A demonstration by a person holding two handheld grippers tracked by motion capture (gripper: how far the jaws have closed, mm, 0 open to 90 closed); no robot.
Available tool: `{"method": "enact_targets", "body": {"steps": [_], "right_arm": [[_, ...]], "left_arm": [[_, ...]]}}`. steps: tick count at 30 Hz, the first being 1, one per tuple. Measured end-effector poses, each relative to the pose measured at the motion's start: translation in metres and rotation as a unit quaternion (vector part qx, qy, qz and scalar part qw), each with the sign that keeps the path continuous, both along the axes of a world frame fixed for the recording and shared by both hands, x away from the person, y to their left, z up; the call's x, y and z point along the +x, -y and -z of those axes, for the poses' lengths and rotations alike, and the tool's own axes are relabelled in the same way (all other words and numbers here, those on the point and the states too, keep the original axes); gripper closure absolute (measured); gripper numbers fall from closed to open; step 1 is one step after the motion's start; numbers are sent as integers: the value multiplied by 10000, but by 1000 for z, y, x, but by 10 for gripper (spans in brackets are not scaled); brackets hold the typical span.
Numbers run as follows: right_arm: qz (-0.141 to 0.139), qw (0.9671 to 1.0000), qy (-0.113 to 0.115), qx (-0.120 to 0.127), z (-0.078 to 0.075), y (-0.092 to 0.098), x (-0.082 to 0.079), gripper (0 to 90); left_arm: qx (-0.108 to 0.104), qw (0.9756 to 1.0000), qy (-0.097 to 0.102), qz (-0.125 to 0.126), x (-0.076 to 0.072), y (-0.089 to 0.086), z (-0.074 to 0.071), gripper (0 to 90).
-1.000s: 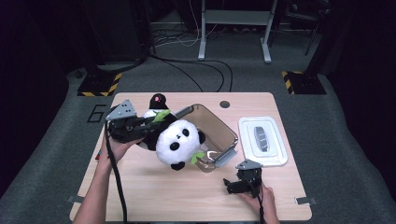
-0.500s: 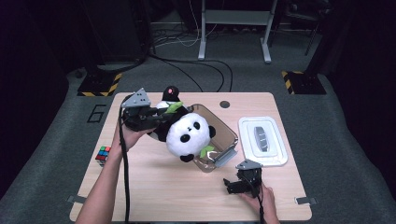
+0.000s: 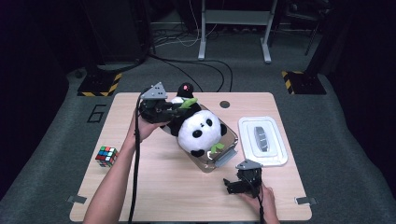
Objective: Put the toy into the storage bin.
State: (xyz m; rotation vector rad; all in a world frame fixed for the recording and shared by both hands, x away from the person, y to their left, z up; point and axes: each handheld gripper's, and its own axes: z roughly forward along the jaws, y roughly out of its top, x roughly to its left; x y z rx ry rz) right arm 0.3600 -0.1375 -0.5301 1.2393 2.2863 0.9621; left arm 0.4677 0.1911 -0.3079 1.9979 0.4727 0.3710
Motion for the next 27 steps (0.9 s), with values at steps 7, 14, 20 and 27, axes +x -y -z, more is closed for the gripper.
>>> {"method": "enact_targets", "body": {"steps": [7, 14, 20, 27], "right_arm": [[6, 10000, -7, 8, 0, 0, 0, 0], [-20, 10000, -2, -3, 0, 0, 0, 0], [-19, 10000, -8, 5, 0, 0, 0, 0], [-3, 10000, 0, 0, 0, 0, 0, 0]], "left_arm": [[19, 9998, -85, 173, 14, 12, 10, 755], [63, 9994, -168, 280, 23, 23, 18, 754], [47, 9991, -271, 320, 28, 29, 27, 752], [89, 9987, -411, 298, 34, 34, 39, 752]]}}
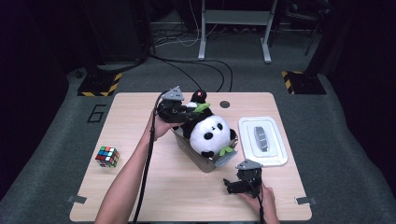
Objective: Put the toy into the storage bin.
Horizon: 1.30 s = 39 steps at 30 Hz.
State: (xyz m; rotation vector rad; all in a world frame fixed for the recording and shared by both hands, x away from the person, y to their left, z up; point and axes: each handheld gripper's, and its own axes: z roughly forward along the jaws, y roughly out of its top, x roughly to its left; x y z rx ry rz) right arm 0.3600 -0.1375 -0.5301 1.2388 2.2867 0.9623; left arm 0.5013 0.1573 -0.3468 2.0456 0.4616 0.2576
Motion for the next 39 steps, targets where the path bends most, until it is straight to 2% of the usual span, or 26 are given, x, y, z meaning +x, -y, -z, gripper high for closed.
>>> {"method": "enact_targets", "body": {"steps": [3, 5, 10, 17, 21, 23, 24, 25, 28, 31, 36, 38, 39], "right_arm": [[1, 10000, 0, -1, 0, 0, 0, 0], [0, 10000, 0, 1, 0, 0, 0, 0], [10, 10000, 9, -2, 0, 0, 0, 0], [15, 10000, 9, -9, 0, 0, 0, 0], [9, 10000, 6, -2, 0, 0, 0, 0], [6, 10000, 11, -2, 0, 0, 0, 0], [14, 10000, 4, -13, 0, 0, 0, 0], [10, 10000, 4, -3, 0, 0, 0, 0], [14, 10000, -2, -1, 0, 0, 0, 0], [7, 10000, 3, -5, 0, 0, 0, 0], [9, 10000, 3, -5, 0, 0, 0, 0], [7, 10000, 4, -4, 0, 0, 0, 0], [7, 10000, 4, -4, 0, 0, 0, 0]], "left_arm": [[12, 10000, -61, 1, 3, 1, 6, 750], [-69, 9998, -184, 10, 7, 1, 10, 749], [0, 9998, -211, -13, 8, 3, 13, 748], [75, 9993, -375, -49, 14, 3, 20, 731], [47, 9992, -383, -67, 13, 5, 19, 682], [-12, 9991, -406, -144, 11, 7, 17, 567], [-96, 9987, -465, -173, 11, 6, 16, 439], [-120, 9985, -445, -303, 10, 5, 14, 392], [-155, 9982, -422, -401, 5, 3, 9, 276], [-142, 9984, -385, -393, 2, 3, 6, 236], [129, 9981, -360, -486, -5, 8, 1, 191], [245, 9976, -409, -509, -8, 12, -1, 164], [245, 9976, -409, -509, -8, 12, -1, 158]]}}
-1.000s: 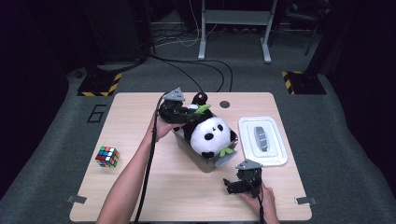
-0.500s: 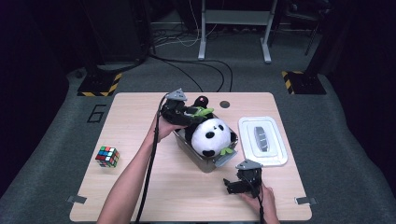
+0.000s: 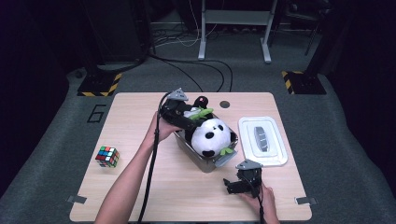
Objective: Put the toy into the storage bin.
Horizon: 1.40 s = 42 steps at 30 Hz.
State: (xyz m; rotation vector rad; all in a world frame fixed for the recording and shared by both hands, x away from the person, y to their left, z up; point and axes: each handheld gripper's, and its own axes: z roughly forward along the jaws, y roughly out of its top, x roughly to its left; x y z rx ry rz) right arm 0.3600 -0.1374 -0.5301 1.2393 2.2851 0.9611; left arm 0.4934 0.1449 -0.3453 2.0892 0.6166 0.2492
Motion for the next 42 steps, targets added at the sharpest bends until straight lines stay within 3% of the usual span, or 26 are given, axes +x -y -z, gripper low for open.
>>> {"method": "enact_targets", "body": {"steps": [10, 16, 22, 26, 30, 31, 34, 37, 42], "right_arm": [[-3, 10000, 0, -2, 0, 0, 0, 0], [0, 10000, 1, 2, 0, 0, 0, 0], [2, 10000, 2, 3, 0, 0, 0, 0], [-1, 10000, 3, 2, 0, 0, 0, 0], [0, 10000, 3, 3, 0, 0, 0, 0], [-1, 10000, 3, 2, 0, 0, 0, 0], [7, 10000, 4, -5, 0, 0, 0, 0], [0, 10000, 4, 3, 0, 0, 0, 0], [8, 10000, 4, -3, 0, 0, 0, 0]], "left_arm": [[549, 9984, -129, 94, -7, 27, -17, 75], [1000, 9948, -180, 75, -5, 42, -6, 65], [1139, 9924, -433, 189, -2, 47, 15, 64], [1226, 9914, -408, 210, -3, 51, 22, 63], [950, 9950, -266, 168, -6, 45, 17, 78], [825, 9965, -119, 22, -7, 40, 10, 79], [804, 9967, -79, -92, -5, 35, 5, 78], [931, 9953, -112, -241, 0, 31, 6, 77], [1176, 9919, -239, -423, 9, 32, 19, 79]]}}
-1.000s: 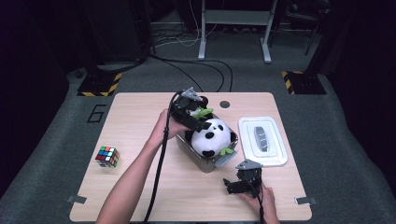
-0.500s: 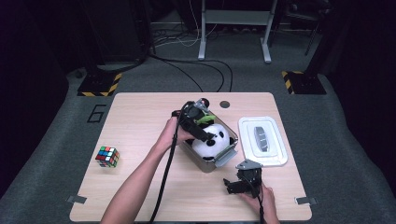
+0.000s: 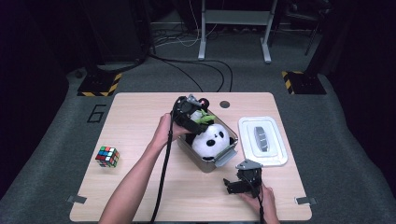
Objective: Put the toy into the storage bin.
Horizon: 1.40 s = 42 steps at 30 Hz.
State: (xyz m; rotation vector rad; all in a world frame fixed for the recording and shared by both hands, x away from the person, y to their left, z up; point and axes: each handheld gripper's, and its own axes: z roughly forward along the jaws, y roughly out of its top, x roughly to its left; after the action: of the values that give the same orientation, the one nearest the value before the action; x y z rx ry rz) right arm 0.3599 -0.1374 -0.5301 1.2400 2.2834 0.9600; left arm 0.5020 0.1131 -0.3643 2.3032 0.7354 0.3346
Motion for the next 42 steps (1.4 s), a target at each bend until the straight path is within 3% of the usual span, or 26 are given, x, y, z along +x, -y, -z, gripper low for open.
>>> {"method": "enact_targets", "body": {"steps": [4, 10, 12, 17, 22, 29, 36, 40, 42], "right_arm": [[-5, 10000, -4, 9, 0, 0, 0, 0], [-13, 10000, -6, 7, 0, 0, 0, 0], [-60, 10000, -13, -22, 0, 1, 0, 0], [-31, 10000, -6, -5, 0, 0, 0, 0], [-5, 10000, 1, 8, 0, 0, 0, 0], [-12, 10000, -10, 12, 0, 0, 0, 0], [-4, 10000, -22, 10, 0, 0, 0, 0], [-4, 10000, -22, 9, 0, 0, 0, 0], [1, 10000, -23, 11, 0, 0, 0, 0]], "left_arm": [[62, 9999, -106, -71, 6, 0, 8, 80], [344, 9980, -519, -111, 17, -1, 28, 82], [325, 9975, -610, -153, 20, -3, 34, 81], [203, 9989, -416, -100, 15, -3, 26, 84], [-134, 9993, -354, 37, 9, 5, 12, 83], [74, 9986, -517, 41, 16, 24, 20, 83], [529, 9956, -779, 23, 19, 39, 38, 89], [494, 9960, -748, 33, 19, 38, 37, 89], [440, 9970, -642, 7, 16, 36, 34, 94]]}}
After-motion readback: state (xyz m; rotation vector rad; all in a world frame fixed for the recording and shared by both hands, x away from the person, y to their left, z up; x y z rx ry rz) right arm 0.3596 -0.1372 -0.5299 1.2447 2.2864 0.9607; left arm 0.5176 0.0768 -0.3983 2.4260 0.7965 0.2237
